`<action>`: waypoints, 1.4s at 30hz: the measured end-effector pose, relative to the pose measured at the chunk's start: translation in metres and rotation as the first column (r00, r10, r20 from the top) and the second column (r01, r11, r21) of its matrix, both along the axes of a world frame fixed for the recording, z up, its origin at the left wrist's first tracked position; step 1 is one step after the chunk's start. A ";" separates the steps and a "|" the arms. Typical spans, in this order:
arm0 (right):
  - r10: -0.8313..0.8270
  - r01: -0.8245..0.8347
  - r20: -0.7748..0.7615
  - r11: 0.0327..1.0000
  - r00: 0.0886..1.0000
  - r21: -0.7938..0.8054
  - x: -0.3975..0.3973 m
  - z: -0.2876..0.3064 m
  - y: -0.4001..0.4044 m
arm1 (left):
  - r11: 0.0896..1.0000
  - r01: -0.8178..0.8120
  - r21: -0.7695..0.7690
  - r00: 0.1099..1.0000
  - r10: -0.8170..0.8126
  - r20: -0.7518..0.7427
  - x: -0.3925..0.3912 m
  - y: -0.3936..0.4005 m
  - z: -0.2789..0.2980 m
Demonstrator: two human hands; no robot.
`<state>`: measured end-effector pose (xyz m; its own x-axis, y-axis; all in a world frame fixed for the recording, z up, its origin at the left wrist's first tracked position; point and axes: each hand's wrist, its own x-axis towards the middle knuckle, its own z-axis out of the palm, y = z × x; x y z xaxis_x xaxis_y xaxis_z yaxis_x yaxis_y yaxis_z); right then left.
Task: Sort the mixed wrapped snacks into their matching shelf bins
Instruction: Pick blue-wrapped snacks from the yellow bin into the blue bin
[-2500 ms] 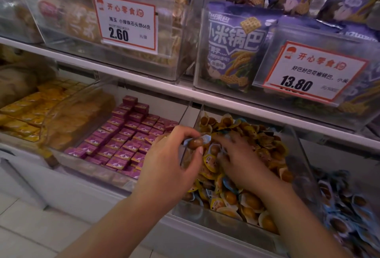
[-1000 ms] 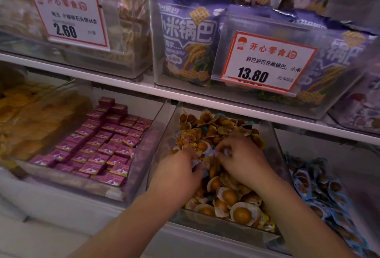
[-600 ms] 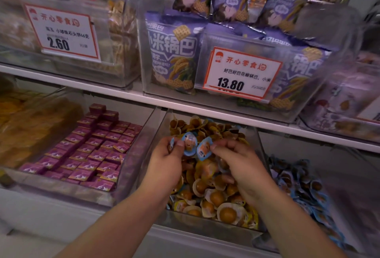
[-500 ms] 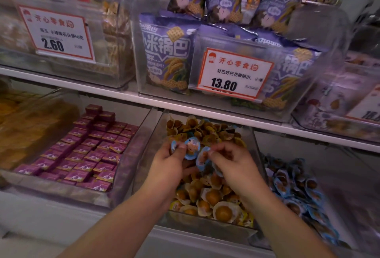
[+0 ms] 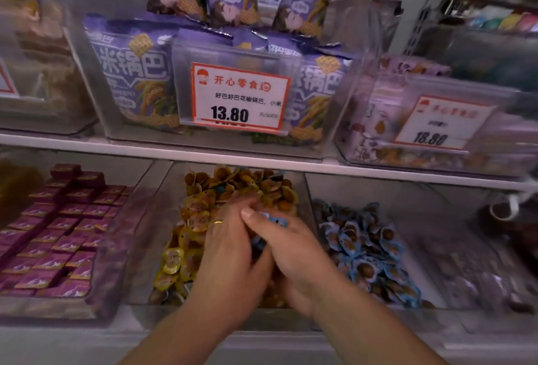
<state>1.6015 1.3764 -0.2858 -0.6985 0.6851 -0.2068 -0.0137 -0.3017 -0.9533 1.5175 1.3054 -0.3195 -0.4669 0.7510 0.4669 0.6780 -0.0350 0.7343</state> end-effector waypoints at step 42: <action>-0.330 -0.584 0.570 0.066 0.752 0.809 0.006 -0.005 0.037 | 0.914 -0.218 -0.341 0.948 0.115 -0.297 -0.068 0.021 -0.032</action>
